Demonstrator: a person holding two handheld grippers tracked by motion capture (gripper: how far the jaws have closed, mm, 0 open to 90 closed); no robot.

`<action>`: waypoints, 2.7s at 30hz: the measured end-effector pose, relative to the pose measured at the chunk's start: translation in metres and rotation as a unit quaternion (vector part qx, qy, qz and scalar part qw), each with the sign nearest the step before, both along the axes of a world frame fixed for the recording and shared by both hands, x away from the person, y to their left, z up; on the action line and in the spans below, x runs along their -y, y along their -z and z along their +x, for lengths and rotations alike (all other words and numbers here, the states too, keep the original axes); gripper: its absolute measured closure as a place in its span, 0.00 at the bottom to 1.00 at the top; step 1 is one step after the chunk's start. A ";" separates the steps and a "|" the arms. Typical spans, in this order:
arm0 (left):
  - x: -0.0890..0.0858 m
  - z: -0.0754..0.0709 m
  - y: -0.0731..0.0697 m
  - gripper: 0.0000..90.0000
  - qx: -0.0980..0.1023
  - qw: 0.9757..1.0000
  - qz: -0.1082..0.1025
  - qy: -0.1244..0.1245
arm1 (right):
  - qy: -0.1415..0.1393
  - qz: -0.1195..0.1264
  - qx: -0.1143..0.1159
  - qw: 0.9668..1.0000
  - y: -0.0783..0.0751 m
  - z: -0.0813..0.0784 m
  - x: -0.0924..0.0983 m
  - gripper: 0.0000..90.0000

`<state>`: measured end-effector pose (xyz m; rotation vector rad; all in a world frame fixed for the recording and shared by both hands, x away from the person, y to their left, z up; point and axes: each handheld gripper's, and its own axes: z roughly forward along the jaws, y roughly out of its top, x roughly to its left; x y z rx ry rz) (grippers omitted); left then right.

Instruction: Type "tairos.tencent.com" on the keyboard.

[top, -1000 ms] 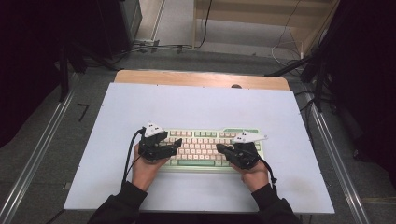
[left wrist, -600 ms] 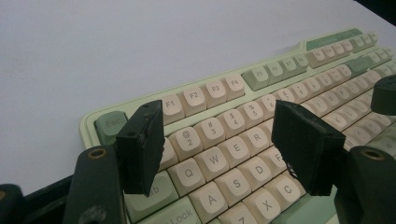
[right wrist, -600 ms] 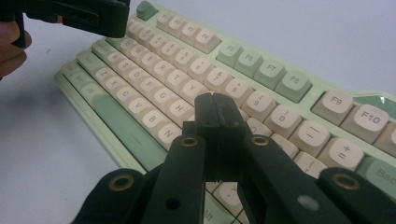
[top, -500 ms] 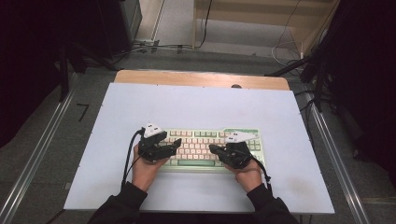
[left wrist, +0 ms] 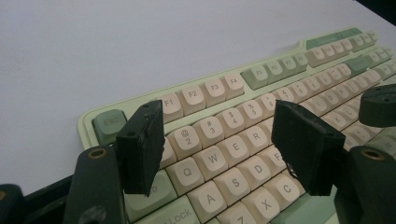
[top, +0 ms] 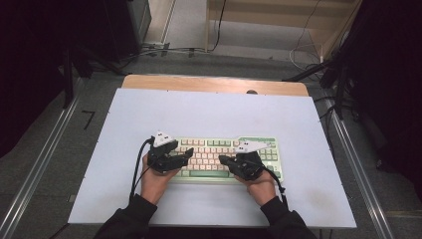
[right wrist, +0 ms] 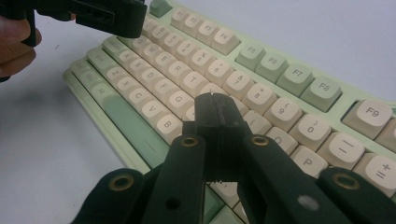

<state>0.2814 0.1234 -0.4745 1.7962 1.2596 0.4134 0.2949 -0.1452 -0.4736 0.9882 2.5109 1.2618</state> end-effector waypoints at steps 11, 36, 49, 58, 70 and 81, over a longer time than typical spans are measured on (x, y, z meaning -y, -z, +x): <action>0.000 0.000 0.001 0.39 -0.002 1.000 0.000 0.003 | -0.003 -0.005 -0.003 1.000 0.003 0.000 -0.003 0.97; 0.001 0.000 0.000 0.39 -0.002 1.000 0.000 0.004 | -0.023 -0.023 -0.013 0.999 0.016 -0.002 -0.019 0.97; 0.002 -0.001 0.000 0.39 -0.001 1.000 0.000 0.007 | 0.007 -0.001 0.004 1.000 0.000 -0.001 -0.001 0.53; 0.007 0.001 0.001 0.97 0.003 0.997 -0.044 0.066 | 0.039 0.003 0.000 0.999 -0.004 0.003 0.025 0.43; 0.027 0.010 0.005 1.00 -0.005 0.995 -0.035 0.089 | 0.062 0.008 -0.002 0.998 -0.006 0.003 0.040 0.43; 0.040 0.017 0.012 1.00 -0.017 0.995 -0.010 0.100 | 0.077 0.007 -0.003 0.997 -0.005 0.001 0.049 0.44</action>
